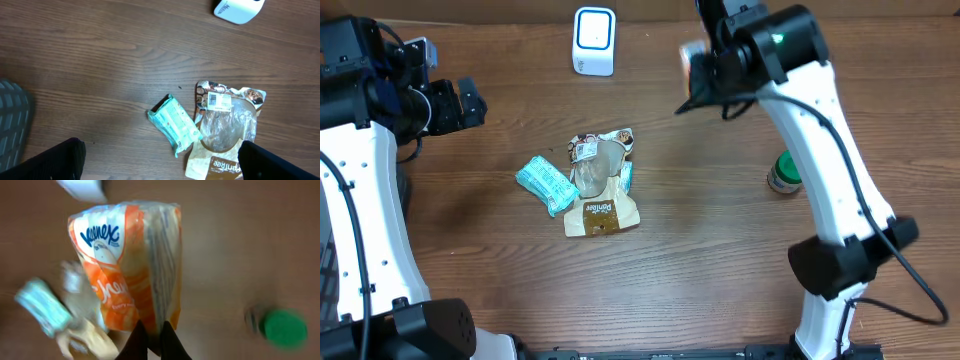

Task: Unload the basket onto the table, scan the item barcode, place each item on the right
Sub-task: 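Carry the tissue pack right and place it beside the jar, then move the right gripper to the clear plastic bag and grasp it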

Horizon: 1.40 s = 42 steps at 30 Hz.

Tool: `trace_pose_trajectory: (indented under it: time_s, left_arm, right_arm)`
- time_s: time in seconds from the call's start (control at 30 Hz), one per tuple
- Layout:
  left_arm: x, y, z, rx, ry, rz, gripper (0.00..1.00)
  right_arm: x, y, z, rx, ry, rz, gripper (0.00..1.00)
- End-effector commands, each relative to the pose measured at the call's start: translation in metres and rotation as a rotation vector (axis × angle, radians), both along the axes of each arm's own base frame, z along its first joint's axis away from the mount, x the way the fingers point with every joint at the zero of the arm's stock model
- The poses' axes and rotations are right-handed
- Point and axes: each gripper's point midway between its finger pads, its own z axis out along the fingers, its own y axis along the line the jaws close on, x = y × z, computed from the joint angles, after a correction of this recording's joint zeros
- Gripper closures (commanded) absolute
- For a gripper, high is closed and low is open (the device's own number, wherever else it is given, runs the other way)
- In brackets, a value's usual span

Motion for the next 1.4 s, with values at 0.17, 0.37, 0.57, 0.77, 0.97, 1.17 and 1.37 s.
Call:
trace_pose_trajectory:
  time_s: [0.17,0.37,0.57,0.77,0.97,1.17,1.37]
  left_arm:
    - [0.003,0.002,0.006,-0.003,-0.018,0.017,0.01]
    - [0.003,0.002,0.006,-0.003,-0.017,0.017,0.00]
    - [0.003,0.002,0.006,-0.003,-0.018,0.017,0.00]
    - [0.003,0.002,0.006,-0.003,-0.018,0.017,0.00]
    - [0.003,0.002,0.006,-0.004,-0.017,0.017,0.00]
    - [0.003,0.002,0.006,-0.003,-0.017,0.017,0.00]
    - [0.003,0.002,0.006,-0.003,-0.017,0.017,0.00]
  right_arm:
    - [-0.016,-0.034,-0.136,-0.058,0.328,-0.210,0.96]
    - [-0.019,-0.074,-0.186,-0.063,0.383,-0.303,0.96]
    - [-0.018,-0.100,-0.197,-0.064,0.395,-0.306,0.39]
    - [-0.004,-0.085,-0.168,0.006,0.359,-0.210,0.38]
    - [-0.011,0.001,-0.125,0.326,0.382,0.055,0.44]
    - [-0.037,0.051,-0.139,0.362,0.451,0.081,0.27]
    - [-0.067,0.103,-0.159,0.421,0.503,0.164,0.16]
